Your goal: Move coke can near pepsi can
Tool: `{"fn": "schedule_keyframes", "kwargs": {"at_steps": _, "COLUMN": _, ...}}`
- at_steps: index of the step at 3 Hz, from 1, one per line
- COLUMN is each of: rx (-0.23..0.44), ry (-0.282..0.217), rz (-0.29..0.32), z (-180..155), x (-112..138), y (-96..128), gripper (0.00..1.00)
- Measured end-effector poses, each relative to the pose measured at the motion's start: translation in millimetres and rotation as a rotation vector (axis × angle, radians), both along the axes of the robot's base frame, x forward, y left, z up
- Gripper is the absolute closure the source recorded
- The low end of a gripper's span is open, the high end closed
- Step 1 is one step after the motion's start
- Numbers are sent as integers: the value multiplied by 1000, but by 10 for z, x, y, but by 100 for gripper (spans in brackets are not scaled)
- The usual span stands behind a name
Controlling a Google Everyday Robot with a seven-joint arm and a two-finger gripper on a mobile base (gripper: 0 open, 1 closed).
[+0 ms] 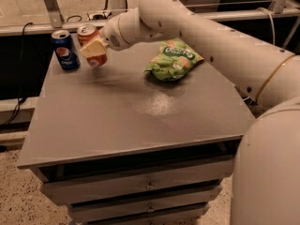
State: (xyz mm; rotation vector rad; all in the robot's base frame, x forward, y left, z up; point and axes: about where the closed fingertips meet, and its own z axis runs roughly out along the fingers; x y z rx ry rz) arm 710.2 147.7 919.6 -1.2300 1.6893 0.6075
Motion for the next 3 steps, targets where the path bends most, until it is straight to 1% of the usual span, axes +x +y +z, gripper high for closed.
{"fn": "schedule_keyframes", "kwargs": {"at_steps": 1, "rx": 23, "ry": 17, "rz": -32, "z": -69, "x": 51, "y": 159, "gripper": 82}}
{"fn": "schedule_keyframes", "kwargs": {"at_steps": 2, "rx": 48, "ry": 31, "rz": -60, "z": -162, "x": 62, "y": 279, "gripper": 59}}
{"fn": "schedule_keyframes", "kwargs": {"at_steps": 3, "rx": 73, "ry": 45, "rz": -74, "z": -232, "x": 47, "y": 382, "gripper": 36}}
